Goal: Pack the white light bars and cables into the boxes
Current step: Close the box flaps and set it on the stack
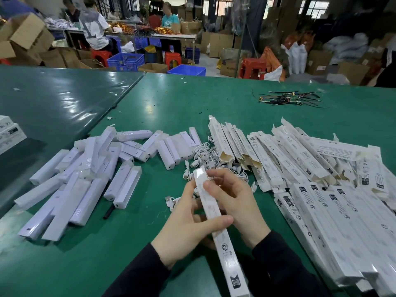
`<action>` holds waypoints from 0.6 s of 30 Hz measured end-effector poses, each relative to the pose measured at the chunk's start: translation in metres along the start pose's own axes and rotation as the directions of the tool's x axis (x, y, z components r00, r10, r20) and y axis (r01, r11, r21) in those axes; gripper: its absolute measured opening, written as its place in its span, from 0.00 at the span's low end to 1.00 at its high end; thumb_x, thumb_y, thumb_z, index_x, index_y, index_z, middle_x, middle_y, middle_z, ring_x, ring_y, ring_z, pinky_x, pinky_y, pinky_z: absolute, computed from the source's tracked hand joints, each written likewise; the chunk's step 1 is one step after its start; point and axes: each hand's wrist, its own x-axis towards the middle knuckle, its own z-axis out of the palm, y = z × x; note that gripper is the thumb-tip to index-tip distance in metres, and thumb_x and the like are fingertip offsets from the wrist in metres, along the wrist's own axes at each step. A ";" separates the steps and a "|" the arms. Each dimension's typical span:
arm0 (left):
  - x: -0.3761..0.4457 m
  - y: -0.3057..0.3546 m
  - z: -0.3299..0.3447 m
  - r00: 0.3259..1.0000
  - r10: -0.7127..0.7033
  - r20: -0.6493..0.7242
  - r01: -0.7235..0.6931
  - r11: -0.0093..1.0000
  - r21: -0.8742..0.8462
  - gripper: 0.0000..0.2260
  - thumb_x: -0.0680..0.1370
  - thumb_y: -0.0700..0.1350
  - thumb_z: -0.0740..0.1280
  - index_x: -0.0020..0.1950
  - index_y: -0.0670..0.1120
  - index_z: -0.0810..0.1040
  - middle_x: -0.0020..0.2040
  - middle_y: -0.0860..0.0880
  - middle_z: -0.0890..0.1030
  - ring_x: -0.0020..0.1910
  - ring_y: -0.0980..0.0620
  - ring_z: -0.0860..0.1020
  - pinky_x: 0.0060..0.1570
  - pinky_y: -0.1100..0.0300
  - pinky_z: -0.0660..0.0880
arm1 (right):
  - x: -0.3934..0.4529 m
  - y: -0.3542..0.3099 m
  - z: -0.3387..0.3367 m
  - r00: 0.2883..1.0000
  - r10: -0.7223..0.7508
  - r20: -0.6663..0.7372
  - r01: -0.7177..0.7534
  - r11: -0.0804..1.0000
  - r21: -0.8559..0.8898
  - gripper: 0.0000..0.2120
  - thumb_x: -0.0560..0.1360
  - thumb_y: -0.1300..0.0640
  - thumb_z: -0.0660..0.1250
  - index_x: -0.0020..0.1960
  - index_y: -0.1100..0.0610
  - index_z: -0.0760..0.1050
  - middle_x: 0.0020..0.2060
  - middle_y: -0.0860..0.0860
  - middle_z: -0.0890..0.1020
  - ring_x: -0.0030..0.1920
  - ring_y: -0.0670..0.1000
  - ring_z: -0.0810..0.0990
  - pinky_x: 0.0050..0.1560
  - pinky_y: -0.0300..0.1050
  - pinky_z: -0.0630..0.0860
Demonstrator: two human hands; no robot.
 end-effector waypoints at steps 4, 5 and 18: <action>0.002 -0.002 0.000 0.996 0.082 0.028 -0.082 0.997 -0.009 0.34 0.68 0.33 0.74 0.70 0.53 0.66 0.53 0.48 0.83 0.47 0.48 0.83 0.43 0.53 0.81 | 0.001 0.003 -0.002 0.999 -0.018 -0.047 0.017 1.000 -0.018 0.08 0.74 0.49 0.69 0.49 0.53 0.81 0.45 0.56 0.84 0.40 0.45 0.79 0.38 0.39 0.76; 0.002 0.000 0.000 0.995 0.089 0.049 -0.088 0.996 -0.024 0.34 0.69 0.33 0.73 0.70 0.53 0.65 0.52 0.50 0.83 0.47 0.50 0.83 0.44 0.56 0.80 | 0.001 0.003 -0.003 0.998 -0.016 -0.053 0.016 1.000 0.007 0.07 0.77 0.53 0.67 0.50 0.54 0.81 0.43 0.53 0.84 0.38 0.43 0.79 0.35 0.36 0.75; 0.001 -0.001 -0.001 0.996 0.088 0.033 -0.086 0.994 -0.071 0.32 0.68 0.33 0.73 0.66 0.53 0.63 0.46 0.42 0.80 0.43 0.48 0.81 0.41 0.49 0.81 | 0.001 0.003 -0.008 0.994 -0.112 -0.007 0.112 0.992 -0.061 0.05 0.71 0.54 0.70 0.47 0.50 0.81 0.41 0.52 0.83 0.39 0.47 0.80 0.36 0.37 0.74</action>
